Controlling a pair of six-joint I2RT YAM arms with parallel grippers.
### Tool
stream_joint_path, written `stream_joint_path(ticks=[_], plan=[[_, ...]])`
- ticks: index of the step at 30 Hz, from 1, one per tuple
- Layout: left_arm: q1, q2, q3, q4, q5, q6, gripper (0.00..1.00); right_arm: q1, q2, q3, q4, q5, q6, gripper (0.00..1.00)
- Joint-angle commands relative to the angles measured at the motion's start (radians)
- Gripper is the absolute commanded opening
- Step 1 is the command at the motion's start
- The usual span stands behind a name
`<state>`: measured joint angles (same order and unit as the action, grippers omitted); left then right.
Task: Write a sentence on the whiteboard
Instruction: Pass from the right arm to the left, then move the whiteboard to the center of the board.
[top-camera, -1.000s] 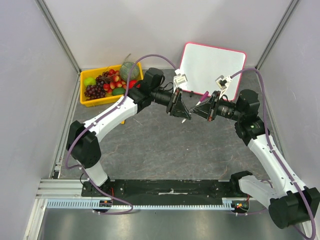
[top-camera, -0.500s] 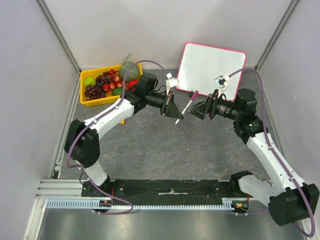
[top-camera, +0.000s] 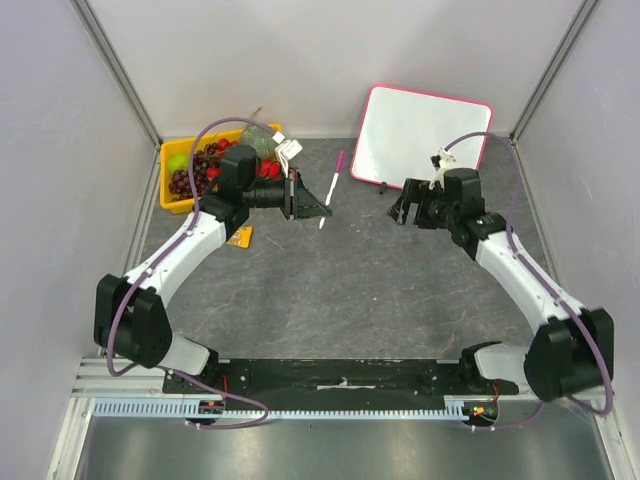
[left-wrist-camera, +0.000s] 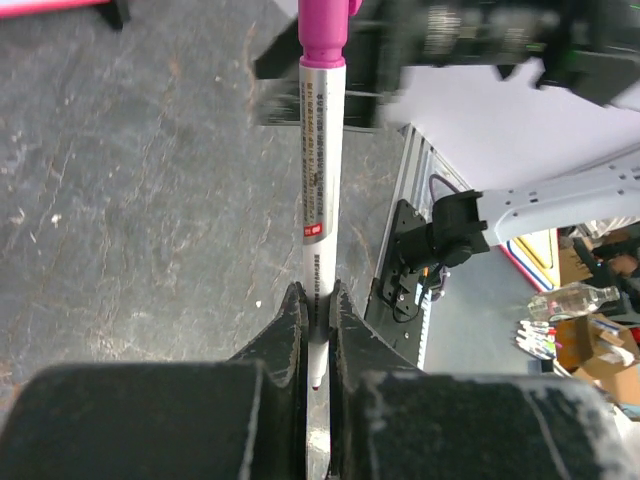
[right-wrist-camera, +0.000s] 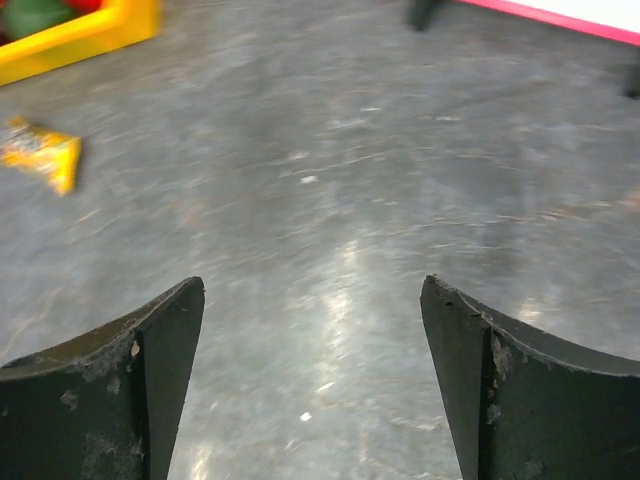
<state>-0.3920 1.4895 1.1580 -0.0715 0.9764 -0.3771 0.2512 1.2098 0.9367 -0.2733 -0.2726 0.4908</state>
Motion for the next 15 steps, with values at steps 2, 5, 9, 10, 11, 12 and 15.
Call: stream_joint_path(ticks=[2, 5, 9, 10, 11, 12, 15], plan=[[0.007, -0.089, -0.007, 0.067, 0.050, -0.051, 0.02, -0.001, 0.173, 0.131, -0.067, 0.427, -0.006, 0.94], [0.008, -0.107, -0.021, 0.125, 0.074, -0.075, 0.02, -0.001, 0.291, 0.177, -0.069, 0.597, 0.000, 0.95], [0.008, -0.126, -0.043, 0.144, 0.085, -0.086, 0.02, -0.003, 0.434, 0.257, -0.089, 0.682, 0.009, 0.95], [0.007, -0.132, -0.049, 0.145, 0.090, -0.085, 0.02, -0.003, 0.462, 0.270, -0.089, 0.700, 0.015, 0.95], [0.008, -0.136, -0.056, 0.145, 0.090, -0.083, 0.02, -0.006, 0.485, 0.280, -0.087, 0.722, 0.022, 0.94], [0.007, -0.143, -0.064, 0.150, 0.090, -0.086, 0.02, -0.015, 0.511, 0.290, -0.086, 0.733, 0.028, 0.93], [0.007, -0.161, -0.092, 0.179, 0.094, -0.101, 0.02, -0.046, 0.592, 0.316, -0.060, 0.702, 0.049, 0.89]])
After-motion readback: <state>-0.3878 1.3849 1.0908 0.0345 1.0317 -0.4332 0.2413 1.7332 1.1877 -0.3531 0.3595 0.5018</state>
